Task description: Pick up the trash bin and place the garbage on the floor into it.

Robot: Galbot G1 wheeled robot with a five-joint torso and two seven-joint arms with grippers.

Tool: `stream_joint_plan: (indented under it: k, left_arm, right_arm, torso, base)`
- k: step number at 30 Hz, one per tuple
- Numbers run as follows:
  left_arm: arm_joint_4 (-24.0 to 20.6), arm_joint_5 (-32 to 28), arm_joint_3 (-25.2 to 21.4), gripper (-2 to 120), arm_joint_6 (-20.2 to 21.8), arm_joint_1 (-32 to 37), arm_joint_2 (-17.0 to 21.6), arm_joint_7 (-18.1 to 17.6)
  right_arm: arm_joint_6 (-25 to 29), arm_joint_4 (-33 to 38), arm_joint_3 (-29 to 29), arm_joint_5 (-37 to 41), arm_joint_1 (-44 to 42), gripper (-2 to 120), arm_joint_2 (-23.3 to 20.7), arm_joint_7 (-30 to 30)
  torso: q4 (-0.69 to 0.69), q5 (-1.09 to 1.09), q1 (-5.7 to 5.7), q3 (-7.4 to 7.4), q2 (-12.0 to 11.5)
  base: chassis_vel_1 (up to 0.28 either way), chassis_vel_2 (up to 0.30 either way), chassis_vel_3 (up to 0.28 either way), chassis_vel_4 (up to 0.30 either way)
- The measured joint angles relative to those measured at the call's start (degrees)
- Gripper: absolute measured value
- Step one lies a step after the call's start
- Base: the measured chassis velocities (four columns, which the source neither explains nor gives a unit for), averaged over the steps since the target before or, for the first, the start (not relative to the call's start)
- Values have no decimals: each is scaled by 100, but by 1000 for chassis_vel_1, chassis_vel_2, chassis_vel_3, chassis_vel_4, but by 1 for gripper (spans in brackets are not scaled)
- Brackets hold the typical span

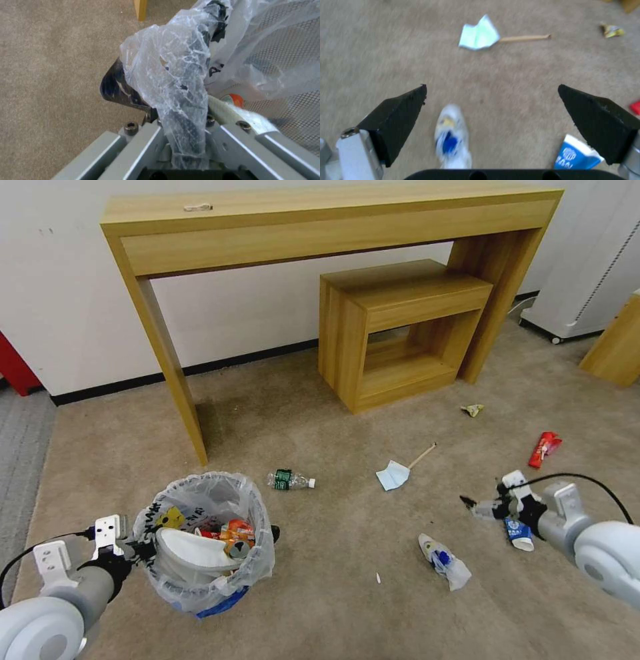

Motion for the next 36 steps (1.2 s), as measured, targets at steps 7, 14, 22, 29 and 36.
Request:
stream_joint_plan:
  k: [7,14,22,29,36]
  left_arm:
    - [31,102,20,1,-31,19,-37,33]
    - [58,204,39,1,-64,66,-86,49]
    - [58,243,29,1,-72,94,-125,49]
    - [66,285,30,1,-80,109,-164,47]
    - [79,318,26,1,-98,122,-208,45]
  right_arm:
    - [61,52,135,-414,-490,100,30,-237]
    - [186,-170,129,-833,-612,100,211,-367]
    - [434,-676,-505,-1189,-279,100,685,-186]
    - [692,-1385,-1037,-1513,85,100,966,-144]
    - [844,-1886,-1390,-1788,483,100,1177,-135]
  torso:
    - [-1,0,0,0,0]
    - [0,-1,0,0,0]
    - [0,0,0,1,0]
    - [0,2,0,1,0]
    - [0,0,0,0,0]
  base:
    - [0,0,0,0]
    - [0,0,0,0]
    - [0,0,0,0]
    - [0,0,0,0]
    - [0,0,0,0]
